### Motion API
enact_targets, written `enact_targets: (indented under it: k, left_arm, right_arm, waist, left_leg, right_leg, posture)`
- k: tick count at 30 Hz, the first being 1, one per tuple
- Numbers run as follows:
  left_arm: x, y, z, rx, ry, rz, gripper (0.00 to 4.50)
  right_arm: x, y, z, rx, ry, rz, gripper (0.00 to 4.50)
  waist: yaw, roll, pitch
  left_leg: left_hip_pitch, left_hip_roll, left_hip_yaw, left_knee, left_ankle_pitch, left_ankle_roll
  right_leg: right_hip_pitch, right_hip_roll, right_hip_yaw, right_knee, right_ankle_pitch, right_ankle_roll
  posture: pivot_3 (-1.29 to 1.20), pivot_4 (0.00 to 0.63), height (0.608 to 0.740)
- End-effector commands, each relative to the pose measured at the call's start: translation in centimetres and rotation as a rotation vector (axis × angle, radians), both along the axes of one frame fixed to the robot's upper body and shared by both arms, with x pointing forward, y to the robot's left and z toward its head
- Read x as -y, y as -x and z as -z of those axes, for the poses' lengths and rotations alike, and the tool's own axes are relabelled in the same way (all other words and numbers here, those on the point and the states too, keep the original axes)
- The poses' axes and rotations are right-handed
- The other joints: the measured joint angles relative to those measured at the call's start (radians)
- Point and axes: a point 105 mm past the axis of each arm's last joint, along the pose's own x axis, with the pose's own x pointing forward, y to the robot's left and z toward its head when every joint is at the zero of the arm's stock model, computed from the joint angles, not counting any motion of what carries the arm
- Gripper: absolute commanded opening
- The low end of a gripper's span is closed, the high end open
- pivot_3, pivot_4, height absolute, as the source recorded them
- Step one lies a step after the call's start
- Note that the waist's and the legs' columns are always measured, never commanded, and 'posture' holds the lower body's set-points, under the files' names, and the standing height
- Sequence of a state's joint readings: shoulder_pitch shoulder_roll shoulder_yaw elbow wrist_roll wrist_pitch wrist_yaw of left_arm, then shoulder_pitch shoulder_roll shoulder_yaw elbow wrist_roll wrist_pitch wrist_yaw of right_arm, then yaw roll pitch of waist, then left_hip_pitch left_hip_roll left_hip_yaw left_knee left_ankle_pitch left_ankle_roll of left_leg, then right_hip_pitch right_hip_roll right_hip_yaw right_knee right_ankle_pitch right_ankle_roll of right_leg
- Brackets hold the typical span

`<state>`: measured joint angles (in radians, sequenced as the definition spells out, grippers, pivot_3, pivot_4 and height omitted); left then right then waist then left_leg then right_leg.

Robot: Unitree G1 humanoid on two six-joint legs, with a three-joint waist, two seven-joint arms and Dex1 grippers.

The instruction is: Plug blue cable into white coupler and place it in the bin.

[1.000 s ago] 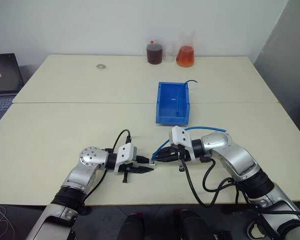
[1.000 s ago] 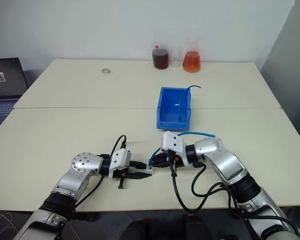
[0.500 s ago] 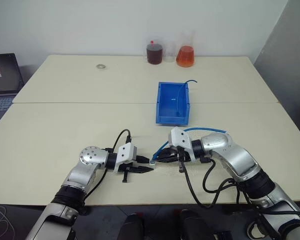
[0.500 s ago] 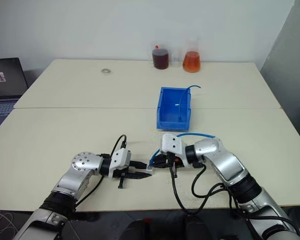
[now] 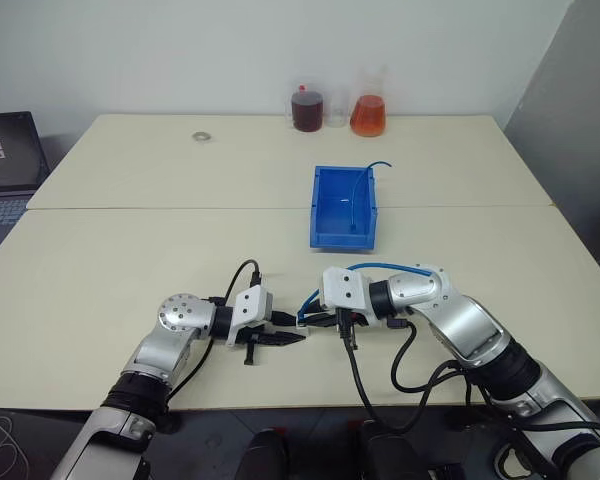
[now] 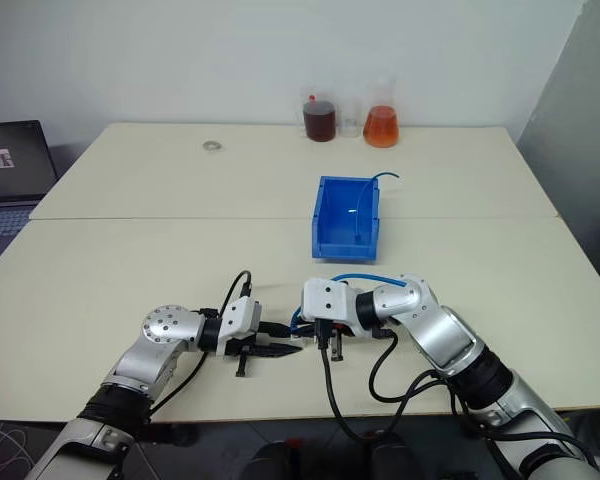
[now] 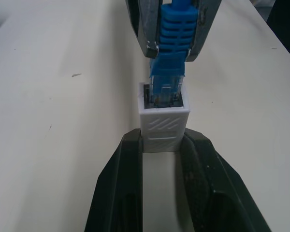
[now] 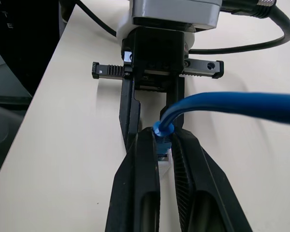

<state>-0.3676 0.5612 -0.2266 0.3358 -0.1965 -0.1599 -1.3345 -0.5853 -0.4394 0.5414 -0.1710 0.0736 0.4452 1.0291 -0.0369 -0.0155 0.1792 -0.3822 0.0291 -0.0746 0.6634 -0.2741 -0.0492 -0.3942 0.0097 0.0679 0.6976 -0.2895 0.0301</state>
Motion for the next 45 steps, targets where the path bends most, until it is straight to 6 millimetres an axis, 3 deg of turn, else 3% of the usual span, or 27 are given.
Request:
enact_targets:
  k: [1,13,18,20,28,34,40,45]
  left_arm:
    - [-0.1,0.1,0.1,0.005,-0.001,-0.007,0.77]
    - [-0.1,0.1,0.0,0.009,-0.003,-0.002,0.77]
    - [0.1,0.0,-0.6,0.028,0.01,-0.006,0.77]
    - [0.3,-0.1,-1.5,0.046,0.039,-0.007,1.47]
    - [1.6,1.7,-7.2,-0.003,0.176,0.016,3.03]
    - [-1.3,3.8,-7.0,-0.109,0.115,-0.045,4.43]
    - [-1.5,2.8,-6.9,-0.12,0.17,-0.214,4.47]
    - [0.7,0.5,-8.6,-0.075,0.353,-0.456,4.47]
  right_arm:
    - [1.1,-0.2,4.0,-0.1,0.095,0.077,0.14]
    - [1.0,-0.6,4.0,-0.178,0.063,0.11,0.14]
    - [1.6,-1.1,1.5,-0.166,-0.002,0.142,0.14]
    - [1.6,-0.8,0.3,-0.177,-0.032,0.153,0.14]
    - [2.1,-0.5,-1.5,-0.199,-0.099,0.228,0.14]
    - [4.8,-1.7,-5.4,-0.244,-0.215,0.379,0.14]
    - [6.6,-2.9,-9.6,-0.279,-0.308,0.492,0.14]
    - [7.4,-4.7,-11.7,-0.257,-0.311,0.587,0.14]
  waist:
    - [-0.003,0.0,0.0]
    - [-0.014,0.001,-0.001]
    - [-0.016,0.001,-0.001]
    - [-0.015,0.001,-0.001]
    - [-0.013,0.001,0.001]
    - [-0.017,0.002,0.004]
    - [-0.017,0.002,0.008]
    - [-0.014,0.002,0.008]
  left_leg:
    - [0.005,0.0,0.0,-0.001,0.0,0.0]
    - [0.012,0.0,0.0,-0.002,0.0,0.0]
    - [0.012,0.0,0.0,-0.002,0.0,0.0]
    - [0.011,0.0,0.0,-0.002,0.0,0.0]
    - [0.001,0.0,-0.004,-0.002,0.0,0.0]
    - [0.0,0.001,-0.004,-0.004,0.0,0.0]
    - [-0.001,0.001,-0.004,-0.004,0.0,0.0]
    - [-0.002,0.0,-0.004,-0.004,0.0,0.0]
  right_leg:
    - [0.005,0.0,0.0,-0.001,-0.001,-0.001]
    - [0.011,0.001,0.001,-0.001,-0.004,0.003]
    - [0.011,0.001,0.001,-0.001,-0.004,0.003]
    - [0.01,0.001,0.001,-0.001,-0.004,0.003]
    - [0.005,0.001,-0.003,-0.004,-0.004,0.002]
    - [0.005,0.0,-0.003,-0.009,-0.003,0.002]
    - [0.005,0.0,-0.003,-0.01,-0.004,0.003]
    - [0.005,-0.001,-0.004,-0.012,-0.002,-0.001]
  posture:
    - [0.0,0.15,0.74]
    - [0.0,0.15,0.74]
    - [0.0,0.15,0.74]
    - [0.0,0.15,0.74]
    - [0.0,0.15,0.74]
    - [0.0,0.15,0.74]
    - [0.0,0.15,0.74]
    - [0.0,0.15,0.74]
